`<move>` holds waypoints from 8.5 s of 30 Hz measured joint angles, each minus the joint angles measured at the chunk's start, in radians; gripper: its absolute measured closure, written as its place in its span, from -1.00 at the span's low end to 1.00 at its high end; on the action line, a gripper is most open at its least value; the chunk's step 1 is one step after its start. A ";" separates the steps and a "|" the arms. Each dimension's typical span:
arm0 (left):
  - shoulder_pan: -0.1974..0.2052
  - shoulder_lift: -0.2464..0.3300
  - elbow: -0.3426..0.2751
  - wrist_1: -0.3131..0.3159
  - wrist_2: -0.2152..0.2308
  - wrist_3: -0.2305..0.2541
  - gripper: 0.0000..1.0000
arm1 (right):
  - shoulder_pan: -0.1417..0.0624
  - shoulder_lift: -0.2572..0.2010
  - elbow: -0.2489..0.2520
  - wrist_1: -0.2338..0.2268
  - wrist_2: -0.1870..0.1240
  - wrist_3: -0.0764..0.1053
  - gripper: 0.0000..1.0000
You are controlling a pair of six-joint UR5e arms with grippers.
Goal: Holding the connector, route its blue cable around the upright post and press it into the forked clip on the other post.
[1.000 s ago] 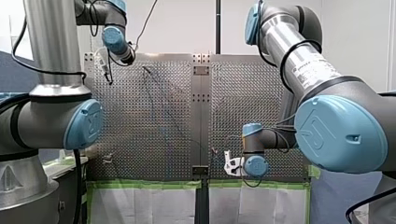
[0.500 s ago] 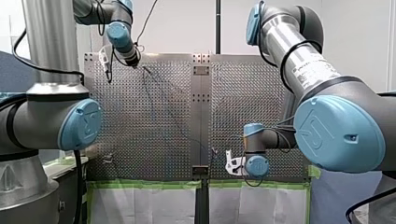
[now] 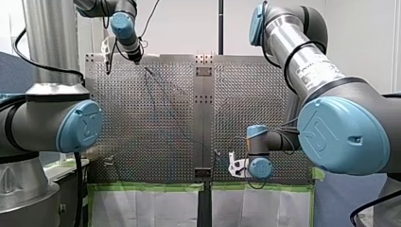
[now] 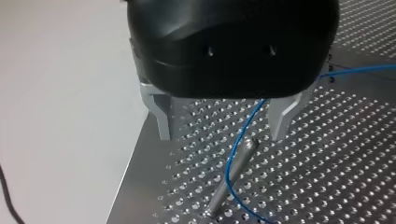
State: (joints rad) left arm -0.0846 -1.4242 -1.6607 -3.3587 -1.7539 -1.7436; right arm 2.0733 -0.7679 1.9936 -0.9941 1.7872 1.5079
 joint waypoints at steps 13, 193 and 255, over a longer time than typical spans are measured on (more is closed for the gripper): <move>-0.005 -0.001 0.003 -0.115 -0.009 0.096 -1.00 | -0.001 0.000 0.000 -0.006 -0.004 0.000 1.00; -0.257 -0.389 0.334 0.231 -0.370 0.349 -1.00 | 0.002 0.000 0.000 -0.007 -0.035 0.001 1.00; -0.340 -0.566 0.108 0.347 -0.458 0.398 -1.00 | -0.015 0.001 0.000 -0.006 -0.031 0.004 1.00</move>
State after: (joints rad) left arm -0.4243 -1.9897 -1.5522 -3.0117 -2.2114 -1.3452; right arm 2.0587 -0.7667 1.9935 -1.0001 1.7563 1.5119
